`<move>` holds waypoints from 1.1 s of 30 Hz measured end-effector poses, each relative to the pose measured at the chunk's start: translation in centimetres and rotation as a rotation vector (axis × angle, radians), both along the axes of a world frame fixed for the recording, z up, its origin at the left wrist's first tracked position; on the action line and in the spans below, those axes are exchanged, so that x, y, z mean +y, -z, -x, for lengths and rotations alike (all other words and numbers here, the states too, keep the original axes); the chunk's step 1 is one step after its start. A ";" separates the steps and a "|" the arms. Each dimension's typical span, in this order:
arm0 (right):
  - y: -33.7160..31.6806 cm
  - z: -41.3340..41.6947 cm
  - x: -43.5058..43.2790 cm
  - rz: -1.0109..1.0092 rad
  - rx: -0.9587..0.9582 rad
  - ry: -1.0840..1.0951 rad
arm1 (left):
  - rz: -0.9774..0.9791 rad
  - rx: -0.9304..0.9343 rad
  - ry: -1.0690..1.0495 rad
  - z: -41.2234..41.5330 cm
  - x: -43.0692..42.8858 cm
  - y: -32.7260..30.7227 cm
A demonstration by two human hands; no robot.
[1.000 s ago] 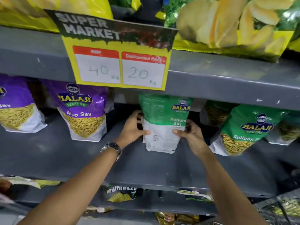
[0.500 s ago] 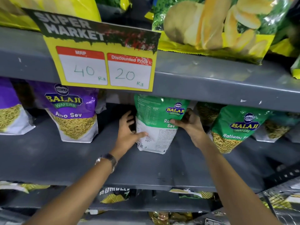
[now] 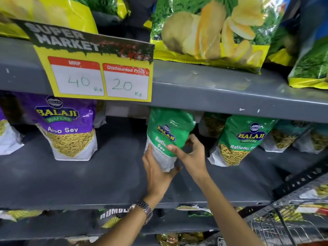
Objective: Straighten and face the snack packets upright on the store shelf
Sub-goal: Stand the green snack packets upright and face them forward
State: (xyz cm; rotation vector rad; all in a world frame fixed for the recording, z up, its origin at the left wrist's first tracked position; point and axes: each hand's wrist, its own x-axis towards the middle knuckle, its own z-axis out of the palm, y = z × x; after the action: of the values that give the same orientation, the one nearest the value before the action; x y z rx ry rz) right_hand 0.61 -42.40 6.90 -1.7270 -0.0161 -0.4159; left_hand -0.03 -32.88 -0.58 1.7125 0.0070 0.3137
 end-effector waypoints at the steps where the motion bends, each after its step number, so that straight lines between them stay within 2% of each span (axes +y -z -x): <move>1: -0.1 0.4 0.0 0.023 0.010 -0.045 | 0.004 -0.001 0.025 -0.4 0.2 -0.1; 4: -0.8 1.3 0.0 0.012 0.035 -0.194 | 0.018 0.051 0.088 -2.0 1.0 -0.2; 6: -1.1 1.4 -0.3 -0.038 0.013 -0.197 | 0.027 0.075 0.105 -2.9 1.7 -0.1; 9: -1.3 0.1 -1.2 -0.034 -0.063 0.060 | 0.022 0.072 0.148 -3.5 2.7 0.1; 11: -1.6 -1.2 -2.1 0.011 -0.058 0.141 | -0.009 0.086 0.212 -3.8 3.5 0.2; 13: -1.7 -2.8 -3.1 0.032 0.037 0.082 | -0.086 0.106 0.253 -4.4 4.4 0.1; 16: -1.9 -4.4 -4.4 0.044 0.198 -0.100 | -0.329 0.127 0.342 -6.1 5.7 -0.8; 18: -1.7 -4.9 -4.9 0.072 0.227 -0.118 | -0.507 0.094 0.369 -7.2 6.7 -1.5; 20: -1.5 -4.8 -5.1 0.069 0.210 -0.095 | -0.596 0.035 0.317 -8.1 7.4 -2.0; 23: -1.0 -4.2 -5.2 0.066 0.164 -0.054 | -0.525 0.017 0.219 -8.9 8.6 -1.8; 27: 0.2 -3.5 -5.1 0.109 0.174 -0.009 | -0.273 0.037 0.234 -8.9 9.5 -0.8; 33: 1.3 -3.9 -4.5 0.069 0.150 0.023 | -0.132 0.018 0.289 -7.6 8.3 -0.1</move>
State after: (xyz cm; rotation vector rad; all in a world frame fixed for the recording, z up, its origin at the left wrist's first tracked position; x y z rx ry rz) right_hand 4.51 -46.88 5.60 -1.8242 0.0986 -0.3044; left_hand 7.56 -24.55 -0.49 1.8185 -0.2503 0.0850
